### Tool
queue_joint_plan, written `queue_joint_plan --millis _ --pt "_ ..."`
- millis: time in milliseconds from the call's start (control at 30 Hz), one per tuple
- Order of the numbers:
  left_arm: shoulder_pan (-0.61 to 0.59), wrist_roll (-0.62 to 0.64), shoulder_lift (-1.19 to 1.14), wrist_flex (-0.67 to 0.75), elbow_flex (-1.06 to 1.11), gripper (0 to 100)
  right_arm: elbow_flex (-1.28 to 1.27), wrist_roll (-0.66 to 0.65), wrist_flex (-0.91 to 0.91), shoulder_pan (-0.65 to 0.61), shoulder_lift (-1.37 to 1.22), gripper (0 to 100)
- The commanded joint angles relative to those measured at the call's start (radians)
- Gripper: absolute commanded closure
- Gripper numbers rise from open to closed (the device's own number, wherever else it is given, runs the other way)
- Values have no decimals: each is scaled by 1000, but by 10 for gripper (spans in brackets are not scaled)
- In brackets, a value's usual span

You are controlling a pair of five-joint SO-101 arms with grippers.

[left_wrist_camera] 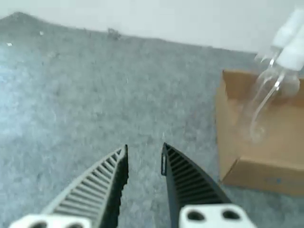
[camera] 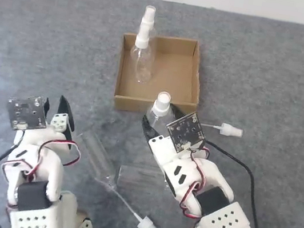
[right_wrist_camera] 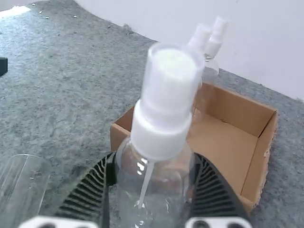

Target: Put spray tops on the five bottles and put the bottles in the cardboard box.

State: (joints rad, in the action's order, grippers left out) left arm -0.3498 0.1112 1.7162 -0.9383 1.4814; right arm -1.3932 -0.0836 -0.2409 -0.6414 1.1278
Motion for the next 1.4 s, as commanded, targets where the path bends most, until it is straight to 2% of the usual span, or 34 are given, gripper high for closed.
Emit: queue_joint_plan --millis 0,100,267,367,500,700,1167,1367 --pt "0 -9 9 2 51 887 91 11 18 8 19 967" --pt "0 -9 9 2 90 887 127 11 13 8 18 967" --pt "0 -12 9 2 113 887 276 38 -107 10 18 964" --pt "8 -69 9 9 125 887 399 78 -170 10 -10 963" --pt "60 -84 9 23 151 887 571 81 -223 8 -156 963" --pt "58 -84 11 23 151 887 752 83 -219 10 -406 963" --pt "58 -86 11 58 168 887 1030 86 -217 15 -812 963" --pt "58 -86 11 81 177 887 1128 224 -217 15 -944 964"
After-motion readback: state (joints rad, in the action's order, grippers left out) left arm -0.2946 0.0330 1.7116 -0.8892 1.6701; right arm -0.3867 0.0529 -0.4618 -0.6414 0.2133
